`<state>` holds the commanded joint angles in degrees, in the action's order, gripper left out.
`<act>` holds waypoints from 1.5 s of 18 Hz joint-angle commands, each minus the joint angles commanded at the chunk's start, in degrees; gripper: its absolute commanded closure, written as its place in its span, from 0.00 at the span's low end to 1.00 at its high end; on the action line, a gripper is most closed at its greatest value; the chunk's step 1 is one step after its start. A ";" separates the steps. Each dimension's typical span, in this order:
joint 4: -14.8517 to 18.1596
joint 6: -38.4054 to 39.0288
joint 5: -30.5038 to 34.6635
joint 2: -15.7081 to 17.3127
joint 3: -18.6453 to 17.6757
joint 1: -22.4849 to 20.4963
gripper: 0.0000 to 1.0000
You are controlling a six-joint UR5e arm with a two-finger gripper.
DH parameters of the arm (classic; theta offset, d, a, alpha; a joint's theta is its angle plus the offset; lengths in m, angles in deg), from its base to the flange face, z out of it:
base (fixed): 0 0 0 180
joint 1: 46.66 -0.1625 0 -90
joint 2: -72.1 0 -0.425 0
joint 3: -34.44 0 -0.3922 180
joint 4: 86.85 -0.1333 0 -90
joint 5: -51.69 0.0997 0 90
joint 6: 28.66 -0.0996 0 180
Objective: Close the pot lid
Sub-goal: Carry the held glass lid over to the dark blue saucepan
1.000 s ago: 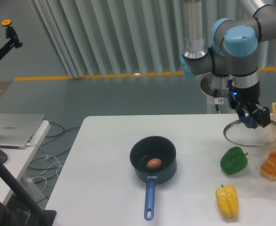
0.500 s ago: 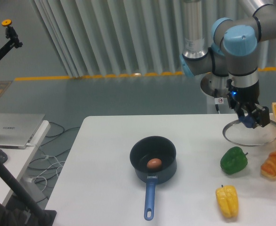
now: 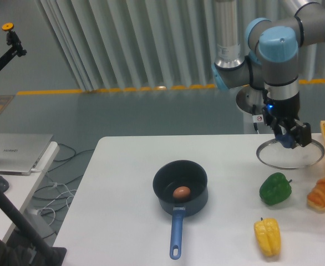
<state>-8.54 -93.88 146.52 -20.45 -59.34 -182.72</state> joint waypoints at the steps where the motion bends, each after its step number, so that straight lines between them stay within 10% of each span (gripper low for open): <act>1: 0.09 0.52 0.00 0.26 0.00 0.44 0.62; 27: 0.27 26.10 0.79 -5.35 5.71 18.54 0.62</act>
<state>-8.27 -67.78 147.31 -25.80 -53.63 -164.18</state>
